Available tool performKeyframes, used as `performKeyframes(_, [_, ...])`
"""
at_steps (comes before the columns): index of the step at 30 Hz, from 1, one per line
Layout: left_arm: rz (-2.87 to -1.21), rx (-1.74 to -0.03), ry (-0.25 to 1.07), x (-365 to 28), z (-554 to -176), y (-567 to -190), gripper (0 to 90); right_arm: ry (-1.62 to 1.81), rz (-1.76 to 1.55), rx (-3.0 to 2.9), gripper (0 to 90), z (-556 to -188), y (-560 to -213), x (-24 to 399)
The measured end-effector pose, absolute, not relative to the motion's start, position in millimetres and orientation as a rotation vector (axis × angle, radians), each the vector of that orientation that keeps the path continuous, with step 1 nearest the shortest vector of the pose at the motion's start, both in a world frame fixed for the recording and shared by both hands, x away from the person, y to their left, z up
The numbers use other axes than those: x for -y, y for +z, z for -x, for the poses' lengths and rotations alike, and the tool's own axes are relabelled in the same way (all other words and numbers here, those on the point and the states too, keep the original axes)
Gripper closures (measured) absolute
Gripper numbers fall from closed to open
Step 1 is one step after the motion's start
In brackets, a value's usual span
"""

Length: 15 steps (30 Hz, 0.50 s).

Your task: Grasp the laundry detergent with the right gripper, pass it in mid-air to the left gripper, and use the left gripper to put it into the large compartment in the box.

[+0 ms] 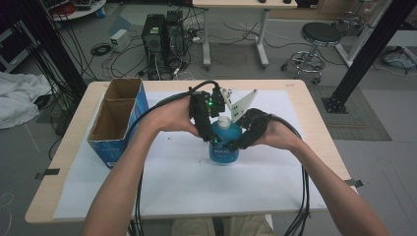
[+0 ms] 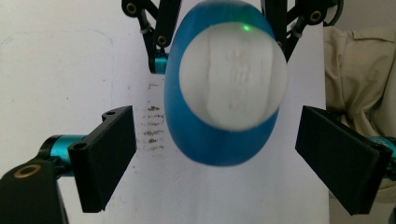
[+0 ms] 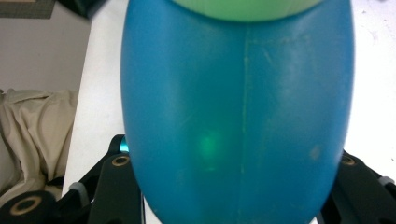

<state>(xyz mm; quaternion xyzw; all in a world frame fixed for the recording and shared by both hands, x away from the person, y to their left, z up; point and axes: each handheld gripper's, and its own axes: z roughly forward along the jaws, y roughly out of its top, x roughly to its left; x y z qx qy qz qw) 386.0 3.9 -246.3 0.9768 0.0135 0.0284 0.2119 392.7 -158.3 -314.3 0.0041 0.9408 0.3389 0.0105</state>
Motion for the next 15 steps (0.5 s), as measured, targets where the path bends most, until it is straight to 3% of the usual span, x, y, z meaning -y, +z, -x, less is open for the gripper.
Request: performKeyframes(15, [-2.707,-0.046,0.083,3.5,-386.8,-254.3,17.3,1.069,-0.011,-2.938,46.9,-394.9,-315.2,156.8])
